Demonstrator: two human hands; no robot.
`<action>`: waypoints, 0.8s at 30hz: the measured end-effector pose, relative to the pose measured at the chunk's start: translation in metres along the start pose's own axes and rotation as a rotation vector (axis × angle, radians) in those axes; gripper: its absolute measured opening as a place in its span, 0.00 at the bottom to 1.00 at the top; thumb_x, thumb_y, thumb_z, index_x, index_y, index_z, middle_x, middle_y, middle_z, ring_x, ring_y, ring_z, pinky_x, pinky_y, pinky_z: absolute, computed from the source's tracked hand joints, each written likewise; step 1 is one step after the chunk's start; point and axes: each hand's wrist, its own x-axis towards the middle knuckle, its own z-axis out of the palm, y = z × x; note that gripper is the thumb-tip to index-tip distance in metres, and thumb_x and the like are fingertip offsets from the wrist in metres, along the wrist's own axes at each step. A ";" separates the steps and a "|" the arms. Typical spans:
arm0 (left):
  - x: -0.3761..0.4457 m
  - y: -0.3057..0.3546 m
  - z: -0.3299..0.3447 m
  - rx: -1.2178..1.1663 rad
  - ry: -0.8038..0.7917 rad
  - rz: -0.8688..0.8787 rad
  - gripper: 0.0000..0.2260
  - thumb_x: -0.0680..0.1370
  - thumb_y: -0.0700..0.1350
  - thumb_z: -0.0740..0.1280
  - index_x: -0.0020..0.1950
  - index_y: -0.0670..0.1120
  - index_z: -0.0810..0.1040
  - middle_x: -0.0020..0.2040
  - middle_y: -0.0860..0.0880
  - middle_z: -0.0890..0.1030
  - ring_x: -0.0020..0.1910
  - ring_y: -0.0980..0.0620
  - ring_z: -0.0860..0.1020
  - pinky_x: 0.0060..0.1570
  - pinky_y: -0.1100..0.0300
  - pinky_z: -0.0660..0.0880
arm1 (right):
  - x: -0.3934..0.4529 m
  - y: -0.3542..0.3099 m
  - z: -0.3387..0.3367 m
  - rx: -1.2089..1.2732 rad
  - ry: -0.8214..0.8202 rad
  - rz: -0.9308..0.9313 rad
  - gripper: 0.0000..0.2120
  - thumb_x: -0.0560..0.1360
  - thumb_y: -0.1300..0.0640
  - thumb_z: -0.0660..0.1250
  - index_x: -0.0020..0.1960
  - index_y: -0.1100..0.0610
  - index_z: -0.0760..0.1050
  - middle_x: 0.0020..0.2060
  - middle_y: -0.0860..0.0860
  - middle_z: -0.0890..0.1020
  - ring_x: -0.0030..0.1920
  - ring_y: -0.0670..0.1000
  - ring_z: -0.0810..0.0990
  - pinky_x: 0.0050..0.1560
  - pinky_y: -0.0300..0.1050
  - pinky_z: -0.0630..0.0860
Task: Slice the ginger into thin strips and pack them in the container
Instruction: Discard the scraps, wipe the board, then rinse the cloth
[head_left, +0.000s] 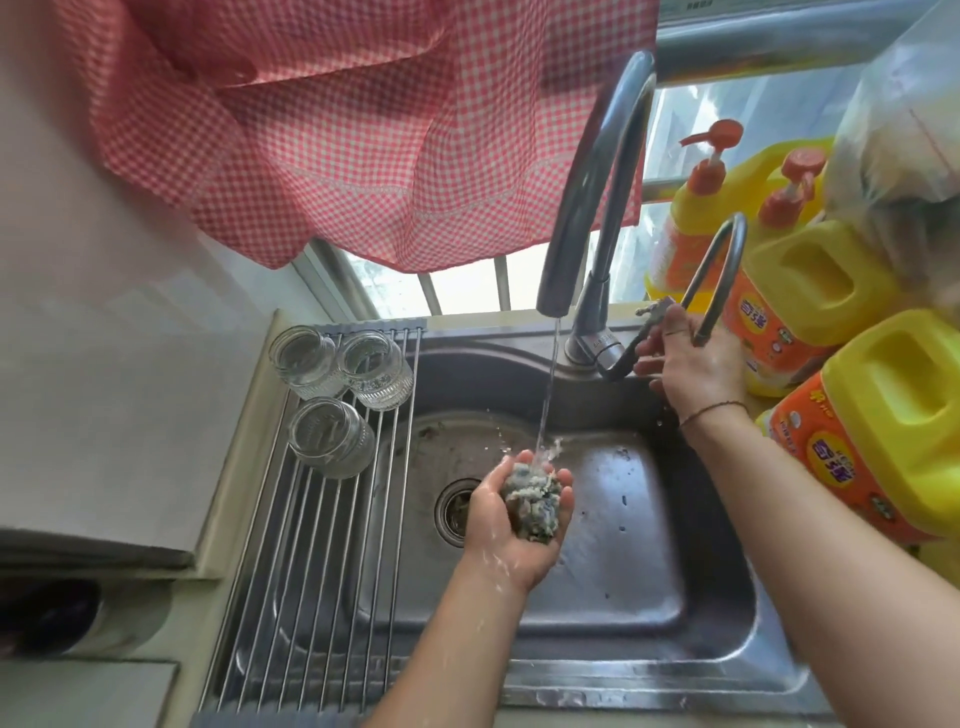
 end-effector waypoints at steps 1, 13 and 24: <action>-0.002 0.002 0.001 0.010 -0.018 -0.002 0.07 0.79 0.47 0.66 0.46 0.45 0.80 0.40 0.44 0.80 0.40 0.44 0.80 0.34 0.57 0.81 | 0.002 -0.003 -0.001 0.006 -0.018 0.010 0.20 0.78 0.39 0.58 0.41 0.55 0.74 0.36 0.52 0.82 0.34 0.53 0.83 0.34 0.46 0.77; 0.004 -0.012 0.013 0.135 -0.066 0.136 0.18 0.83 0.41 0.56 0.40 0.39 0.82 0.36 0.42 0.80 0.32 0.49 0.82 0.30 0.63 0.79 | -0.133 0.046 0.042 -0.094 -0.353 -0.220 0.16 0.72 0.44 0.62 0.51 0.53 0.79 0.49 0.45 0.80 0.51 0.39 0.78 0.54 0.31 0.72; 0.001 -0.015 -0.017 0.143 0.197 0.217 0.22 0.86 0.48 0.51 0.38 0.43 0.75 0.29 0.46 0.78 0.35 0.51 0.78 0.43 0.60 0.71 | -0.158 0.061 0.052 -0.160 -0.543 0.066 0.13 0.81 0.54 0.58 0.58 0.54 0.80 0.51 0.47 0.83 0.53 0.45 0.79 0.51 0.31 0.71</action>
